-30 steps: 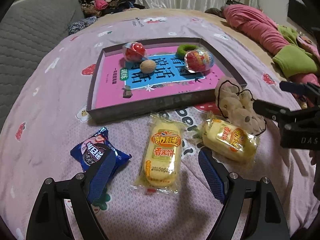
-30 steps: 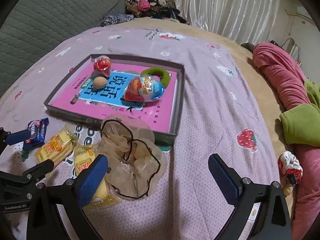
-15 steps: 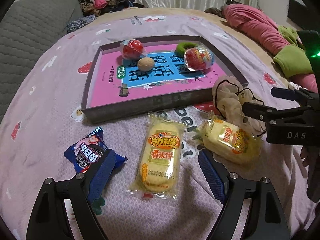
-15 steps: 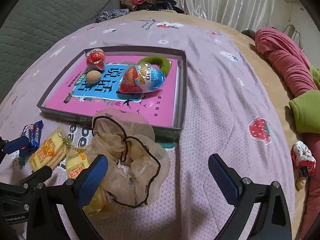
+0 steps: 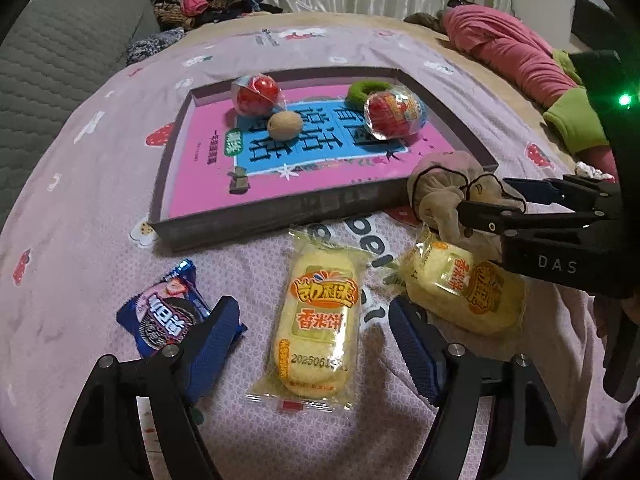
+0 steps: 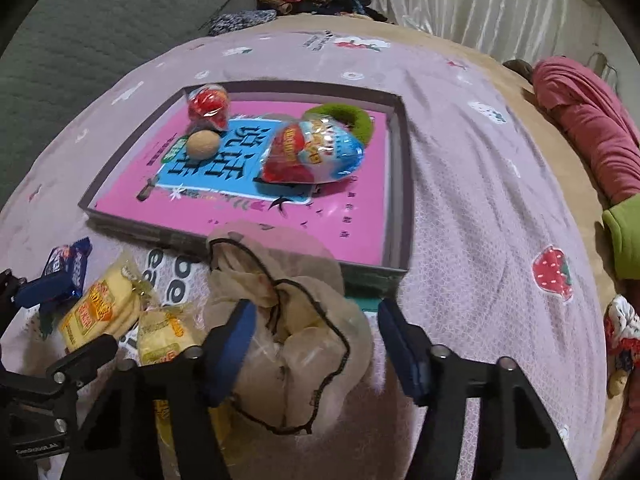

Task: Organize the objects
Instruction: 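Close the left tool on the rice-cake pack while the right tool grasps the mesh bag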

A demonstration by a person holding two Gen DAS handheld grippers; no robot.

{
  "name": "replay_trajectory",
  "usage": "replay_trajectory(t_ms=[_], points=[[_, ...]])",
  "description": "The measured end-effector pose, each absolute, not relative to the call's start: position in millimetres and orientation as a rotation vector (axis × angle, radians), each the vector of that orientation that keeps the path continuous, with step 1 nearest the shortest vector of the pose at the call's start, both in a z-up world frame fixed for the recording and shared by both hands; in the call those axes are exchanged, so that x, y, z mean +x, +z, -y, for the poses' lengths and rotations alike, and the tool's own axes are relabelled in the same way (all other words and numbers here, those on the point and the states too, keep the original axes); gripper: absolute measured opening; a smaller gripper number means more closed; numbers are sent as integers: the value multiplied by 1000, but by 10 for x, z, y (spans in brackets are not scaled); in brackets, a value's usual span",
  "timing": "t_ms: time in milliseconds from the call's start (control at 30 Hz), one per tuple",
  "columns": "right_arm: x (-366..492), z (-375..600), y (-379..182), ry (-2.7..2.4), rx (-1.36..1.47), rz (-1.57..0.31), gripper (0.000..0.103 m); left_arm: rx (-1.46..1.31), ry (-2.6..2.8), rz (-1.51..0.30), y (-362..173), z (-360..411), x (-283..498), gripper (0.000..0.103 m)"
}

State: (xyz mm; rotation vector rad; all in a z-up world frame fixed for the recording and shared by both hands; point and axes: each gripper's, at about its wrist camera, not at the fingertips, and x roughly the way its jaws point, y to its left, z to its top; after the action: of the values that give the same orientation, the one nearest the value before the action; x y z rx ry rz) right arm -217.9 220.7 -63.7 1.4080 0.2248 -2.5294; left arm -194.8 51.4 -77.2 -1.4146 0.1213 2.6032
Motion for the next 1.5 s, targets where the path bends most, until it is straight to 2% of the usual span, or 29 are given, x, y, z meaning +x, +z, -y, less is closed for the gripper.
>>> replay_trajectory(t_ms=[133,233,300,433,533,1100,1300,1500], points=[[-2179,-2195,-626,-2539,1400,-226,40,-1424,2587,-149,-797,-566,-1934,78],[-2181,-2193,-662,-2536,1421,-246,35,-1427,2575,-153,-814,-586,-1930,76],[-2177,-2195,-683,-2532,1428,-245,33,-1438,2567,-155,-847,-587,-1943,53],[-2182,-2204,-703,-2519,1432,-234,26,-1470,2549,-147,-910,-582,-1968,52],[-2167,-2195,-698,-2503,1420,-229,21,-1475,2537,-129,-917,-571,-1980,41],[-2106,-2296,-570,-2471,1386,-116,16,-1457,2528,-64,-869,-552,-1958,39],[-2070,-2263,-533,-2465,1340,-117,10,-1457,2532,-34,-859,-526,-1960,39],[-2047,-2201,-496,-2459,1302,-137,9,-1452,2535,-23,-850,-511,-1966,39]])
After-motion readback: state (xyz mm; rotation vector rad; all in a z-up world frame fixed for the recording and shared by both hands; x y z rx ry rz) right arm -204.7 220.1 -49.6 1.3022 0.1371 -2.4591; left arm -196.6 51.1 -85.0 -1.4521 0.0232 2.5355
